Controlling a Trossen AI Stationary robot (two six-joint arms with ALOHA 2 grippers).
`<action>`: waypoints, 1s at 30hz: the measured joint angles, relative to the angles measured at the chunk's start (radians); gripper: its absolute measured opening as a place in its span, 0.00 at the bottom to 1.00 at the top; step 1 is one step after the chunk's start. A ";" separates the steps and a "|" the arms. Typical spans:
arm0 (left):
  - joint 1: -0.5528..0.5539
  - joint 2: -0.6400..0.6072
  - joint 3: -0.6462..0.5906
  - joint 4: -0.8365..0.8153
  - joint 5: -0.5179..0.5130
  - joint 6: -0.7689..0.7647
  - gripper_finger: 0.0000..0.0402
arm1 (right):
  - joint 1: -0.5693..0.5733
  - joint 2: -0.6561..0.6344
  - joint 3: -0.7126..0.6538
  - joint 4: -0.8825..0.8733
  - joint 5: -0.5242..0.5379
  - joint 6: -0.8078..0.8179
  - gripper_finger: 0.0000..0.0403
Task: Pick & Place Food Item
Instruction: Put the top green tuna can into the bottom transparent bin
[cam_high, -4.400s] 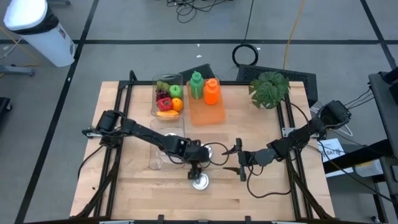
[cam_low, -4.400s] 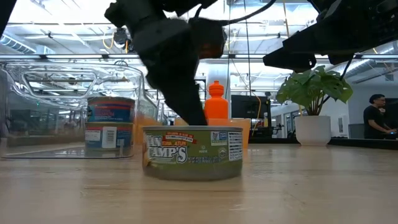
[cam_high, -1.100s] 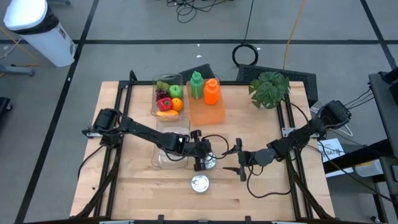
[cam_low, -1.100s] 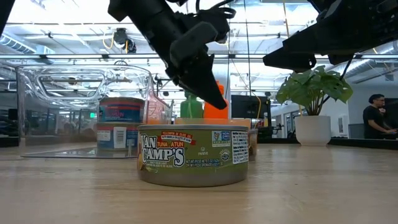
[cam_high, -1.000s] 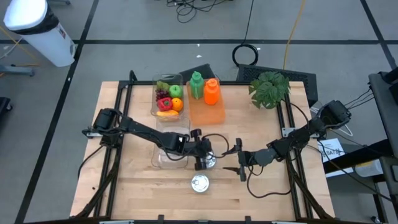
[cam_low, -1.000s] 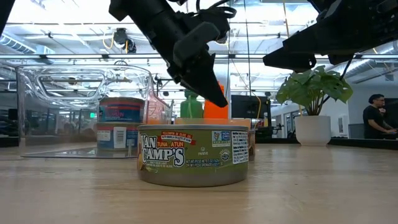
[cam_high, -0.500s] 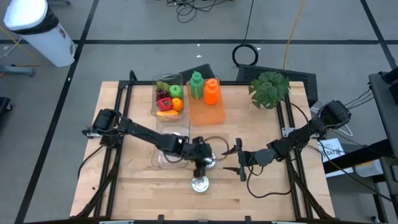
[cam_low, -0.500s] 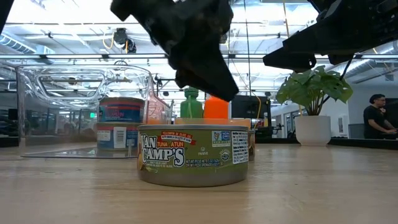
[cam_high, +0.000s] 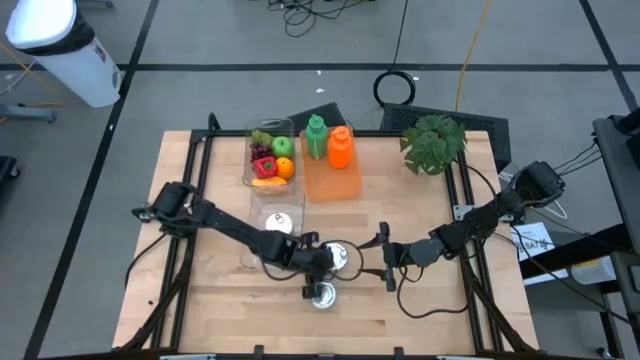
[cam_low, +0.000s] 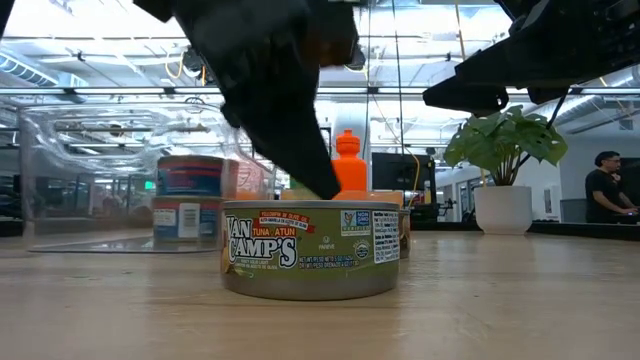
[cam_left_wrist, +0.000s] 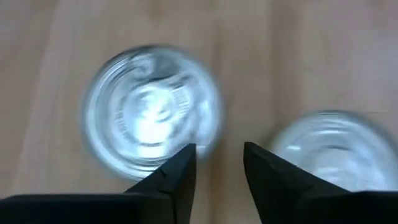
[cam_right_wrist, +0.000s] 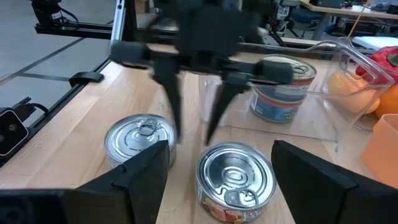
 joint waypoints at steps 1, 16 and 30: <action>0.007 0.010 0.000 -0.007 -0.003 -0.007 0.35 | 0.000 0.000 0.000 0.000 0.000 0.000 0.66; 0.067 0.099 0.005 0.007 0.194 -0.067 0.09 | 0.000 0.000 0.000 0.000 0.000 0.000 0.66; 0.081 0.111 -0.004 0.003 0.181 -0.083 0.01 | 0.000 0.000 0.000 0.000 0.000 0.000 0.66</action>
